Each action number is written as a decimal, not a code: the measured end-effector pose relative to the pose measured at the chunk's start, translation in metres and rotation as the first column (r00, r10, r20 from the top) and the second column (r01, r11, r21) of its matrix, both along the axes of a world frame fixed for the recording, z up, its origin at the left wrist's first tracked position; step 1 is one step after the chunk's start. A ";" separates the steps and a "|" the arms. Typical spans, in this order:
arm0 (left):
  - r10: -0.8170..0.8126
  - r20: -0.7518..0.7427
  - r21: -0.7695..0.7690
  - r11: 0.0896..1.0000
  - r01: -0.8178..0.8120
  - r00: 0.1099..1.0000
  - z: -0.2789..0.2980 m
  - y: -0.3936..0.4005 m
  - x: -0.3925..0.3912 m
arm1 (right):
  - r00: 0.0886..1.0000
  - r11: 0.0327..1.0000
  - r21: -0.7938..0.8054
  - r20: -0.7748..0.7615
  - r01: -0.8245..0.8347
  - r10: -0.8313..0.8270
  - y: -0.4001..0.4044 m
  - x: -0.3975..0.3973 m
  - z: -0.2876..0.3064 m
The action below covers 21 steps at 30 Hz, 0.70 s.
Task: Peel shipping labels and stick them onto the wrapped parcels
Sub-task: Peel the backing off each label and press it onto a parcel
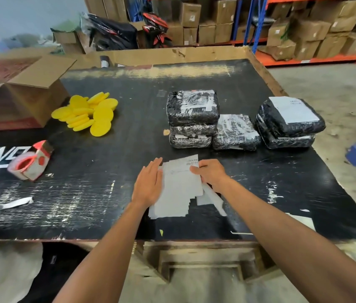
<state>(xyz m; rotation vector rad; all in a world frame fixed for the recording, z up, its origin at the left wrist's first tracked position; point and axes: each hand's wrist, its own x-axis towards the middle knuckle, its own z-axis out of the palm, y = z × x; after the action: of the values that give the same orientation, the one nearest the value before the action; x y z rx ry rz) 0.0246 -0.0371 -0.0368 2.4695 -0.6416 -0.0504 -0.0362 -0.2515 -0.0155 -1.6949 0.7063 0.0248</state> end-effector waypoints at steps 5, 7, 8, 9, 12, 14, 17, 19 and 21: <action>-0.019 0.012 0.040 0.999 0.019 1.000 -0.001 0.000 0.001 | 0.999 0.985 0.171 0.033 -0.004 -0.002 -0.014 -0.008 0.013; -0.029 -0.015 0.047 0.998 0.029 0.999 0.001 0.001 0.004 | 0.998 0.972 0.233 0.068 -0.026 0.010 -0.019 -0.015 0.027; -0.028 -0.028 0.048 0.998 0.030 0.999 0.004 -0.001 0.004 | 0.996 0.963 0.266 0.093 -0.031 0.006 -0.025 -0.018 0.033; -0.023 -0.031 0.049 0.998 0.024 0.999 0.008 0.000 0.005 | 0.993 0.955 0.293 0.116 -0.037 0.003 -0.030 -0.020 0.038; 0.064 0.162 0.027 0.997 -0.069 0.985 0.025 -0.016 0.002 | 0.986 0.937 0.343 0.166 -0.060 0.002 -0.052 -0.028 0.053; 0.126 0.222 -0.111 0.988 -0.103 0.967 0.043 -0.038 -0.006 | 0.980 0.921 0.381 0.200 -0.082 0.005 -0.066 -0.035 0.060; -0.083 -0.356 -0.462 0.882 -0.098 0.931 0.082 -0.083 -0.030 | 0.971 0.915 0.389 0.241 -0.107 0.011 -0.083 -0.047 0.067; -0.262 -0.594 -0.578 0.797 -0.177 0.760 0.096 -0.108 -0.043 | 0.964 0.927 0.358 0.265 -0.115 0.017 -0.090 -0.052 0.069; -0.320 -0.627 -0.652 0.715 -0.253 0.710 0.095 -0.128 -0.051 | 0.956 0.940 0.316 0.292 -0.126 0.030 -0.097 -0.057 0.071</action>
<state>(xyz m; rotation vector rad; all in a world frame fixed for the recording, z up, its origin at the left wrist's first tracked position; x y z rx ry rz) -0.0261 -0.1652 0.0583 1.4788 -0.2645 -0.6339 -0.0927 -0.3484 0.0558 -1.3647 0.3917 -0.0408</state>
